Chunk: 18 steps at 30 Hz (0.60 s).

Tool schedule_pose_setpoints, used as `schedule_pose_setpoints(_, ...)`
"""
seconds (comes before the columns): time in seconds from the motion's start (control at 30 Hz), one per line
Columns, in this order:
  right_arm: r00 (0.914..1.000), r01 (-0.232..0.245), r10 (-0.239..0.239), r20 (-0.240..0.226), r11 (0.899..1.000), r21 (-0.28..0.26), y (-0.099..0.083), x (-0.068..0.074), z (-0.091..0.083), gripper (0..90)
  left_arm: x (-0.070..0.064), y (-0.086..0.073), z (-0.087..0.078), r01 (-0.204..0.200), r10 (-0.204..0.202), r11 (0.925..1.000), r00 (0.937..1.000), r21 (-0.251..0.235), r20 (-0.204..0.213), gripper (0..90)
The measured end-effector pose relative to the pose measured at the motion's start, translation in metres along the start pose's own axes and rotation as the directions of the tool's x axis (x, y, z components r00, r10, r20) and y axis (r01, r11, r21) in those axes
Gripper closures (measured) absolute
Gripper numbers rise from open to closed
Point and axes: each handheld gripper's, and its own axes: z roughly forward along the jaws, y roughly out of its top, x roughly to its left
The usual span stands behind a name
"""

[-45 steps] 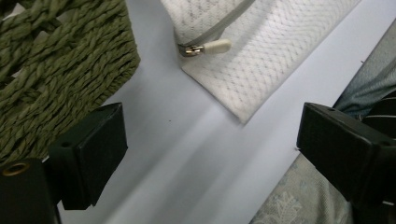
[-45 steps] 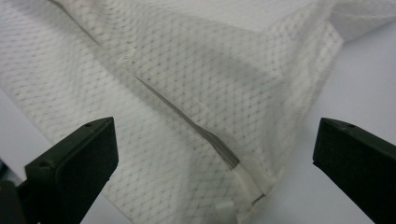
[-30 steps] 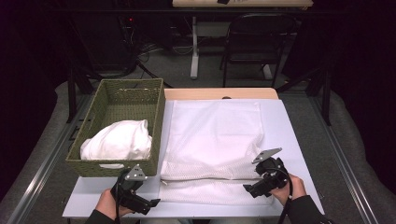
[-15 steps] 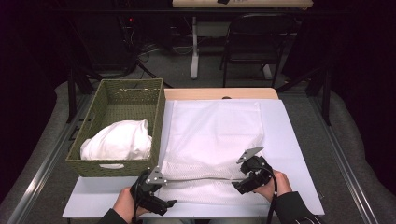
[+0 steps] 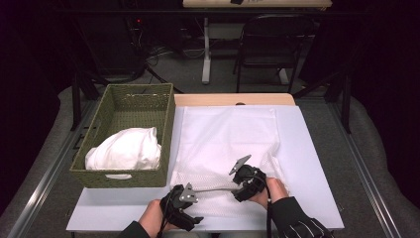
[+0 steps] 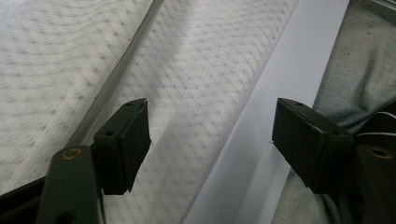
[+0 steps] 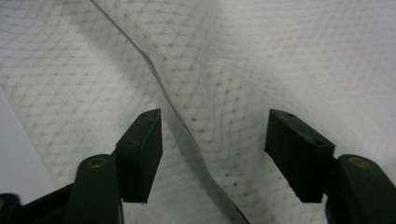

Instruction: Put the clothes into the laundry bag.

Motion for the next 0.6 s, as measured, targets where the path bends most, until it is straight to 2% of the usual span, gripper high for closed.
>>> schedule_pose_setpoints(0.07,0.9999,0.015,-0.015,0.000,1.000,0.013,0.004,0.004,0.005,47.5,0.000,0.000,0.006,-0.005,0.005,0.9999,1.0000,0.013,0.004,34.9)
schedule_pose_setpoints(0.1,0.9996,0.026,-0.026,-0.002,0.999,0.020,0.006,0.006,0.008,55.0,0.001,-0.001,0.007,-0.013,0.013,0.9997,0.9999,0.020,0.001,40.9)
schedule_pose_setpoints(0.17,0.9994,0.035,-0.035,0.001,0.999,0.022,0.008,0.008,0.010,62.8,0.002,-0.003,0.008,-0.010,0.010,0.9999,0.9999,0.006,0.004,44.8)
schedule_pose_setpoints(0.23,0.9996,0.028,-0.028,0.002,0.999,0.022,0.010,0.008,0.011,72.3,0.004,-0.003,0.007,-0.008,0.008,1.0000,1.0000,0.001,-0.003,54.6)
schedule_pose_setpoints(0.27,0.9996,0.028,-0.028,0.002,0.999,0.022,0.010,0.008,0.011,72.3,0.005,-0.003,0.007,-0.007,0.007,1.0000,1.0000,-0.001,-0.001,54.6)
schedule_pose_setpoints(0.3,0.9996,0.026,-0.026,0.007,1.000,0.016,0.011,0.007,0.012,77.6,0.005,-0.003,0.007,-0.006,0.006,1.0000,1.0000,-0.006,-0.007,63.2)
schedule_pose_setpoints(0.33,0.9996,0.026,-0.026,0.007,1.000,0.016,0.011,0.007,0.012,77.6,0.006,-0.003,0.007,-0.003,0.003,0.9999,0.9999,-0.010,-0.010,63.2)
schedule_pose_setpoints(0.37,0.9998,0.016,-0.017,0.010,1.000,0.008,0.012,0.006,0.012,81.7,0.007,-0.004,0.007,-0.001,0.001,0.9999,1.0000,-0.014,-0.004,70.2)
schedule_pose_setpoints(0.4,0.9998,0.016,-0.017,0.010,1.000,0.008,0.012,0.006,0.012,81.7,0.008,-0.003,0.007,0.000,-0.001,0.9998,1.0000,-0.018,-0.004,70.2)
schedule_pose_setpoints(0.5,0.9998,0.001,-0.001,0.020,1.000,0.000,0.015,0.002,0.008,85.1,0.009,-0.003,0.008,0.006,-0.006,0.9997,1.0000,-0.025,-0.008,84.4)
schedule_pose_setpoints(0.6,0.9983,-0.013,0.016,0.056,0.999,-0.043,0.020,-0.002,0.001,87.4,0.015,-0.003,0.007,0.029,-0.029,0.9994,0.9994,-0.019,0.019,88.6)
